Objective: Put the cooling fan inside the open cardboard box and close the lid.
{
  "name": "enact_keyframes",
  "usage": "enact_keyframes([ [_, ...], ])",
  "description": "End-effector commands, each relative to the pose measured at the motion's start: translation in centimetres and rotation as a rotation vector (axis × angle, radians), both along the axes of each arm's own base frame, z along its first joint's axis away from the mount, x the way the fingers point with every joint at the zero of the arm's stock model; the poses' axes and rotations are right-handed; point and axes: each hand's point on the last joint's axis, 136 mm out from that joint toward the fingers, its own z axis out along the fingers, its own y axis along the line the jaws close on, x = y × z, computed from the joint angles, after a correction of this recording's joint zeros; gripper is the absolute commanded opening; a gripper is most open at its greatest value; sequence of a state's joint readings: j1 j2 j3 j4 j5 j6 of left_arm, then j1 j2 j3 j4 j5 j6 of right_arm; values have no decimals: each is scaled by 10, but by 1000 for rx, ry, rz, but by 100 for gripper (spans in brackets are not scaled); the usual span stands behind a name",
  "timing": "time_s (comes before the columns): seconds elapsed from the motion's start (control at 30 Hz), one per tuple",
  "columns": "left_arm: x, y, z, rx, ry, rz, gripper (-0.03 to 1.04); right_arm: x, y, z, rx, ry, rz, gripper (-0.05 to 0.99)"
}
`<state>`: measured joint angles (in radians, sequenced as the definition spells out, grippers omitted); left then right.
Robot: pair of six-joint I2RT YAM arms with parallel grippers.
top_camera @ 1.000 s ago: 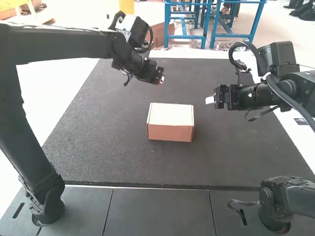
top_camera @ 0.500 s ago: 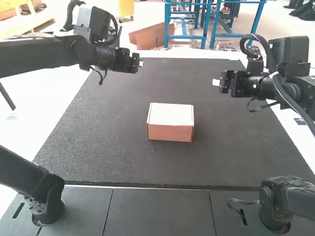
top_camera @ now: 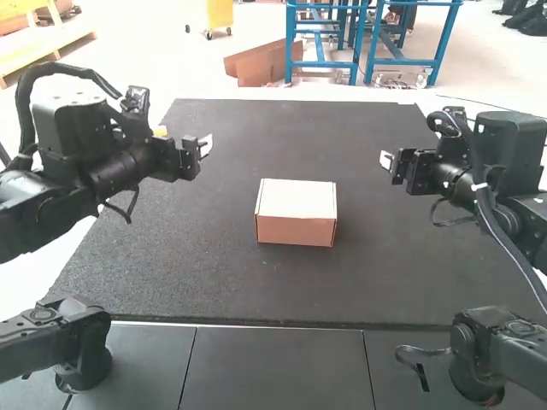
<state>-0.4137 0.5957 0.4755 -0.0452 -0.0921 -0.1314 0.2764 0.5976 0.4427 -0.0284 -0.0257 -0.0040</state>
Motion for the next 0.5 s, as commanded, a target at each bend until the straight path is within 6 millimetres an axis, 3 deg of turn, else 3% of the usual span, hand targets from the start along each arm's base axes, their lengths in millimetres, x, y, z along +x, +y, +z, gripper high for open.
enact_keyframes([
  [0.0,-8,20,1,4,-67,73,97,0,-14,3,-21,-54,-69,92],
  [0.13,-18,39,0,-28,-150,143,97,-4,-21,5,-10,-115,-101,92],
  [0.23,-24,48,15,-59,-228,171,97,-7,-23,2,-14,-139,-105,92],
  [0.47,-26,67,23,-40,-345,247,97,-11,-31,19,7,-284,-132,92],
])
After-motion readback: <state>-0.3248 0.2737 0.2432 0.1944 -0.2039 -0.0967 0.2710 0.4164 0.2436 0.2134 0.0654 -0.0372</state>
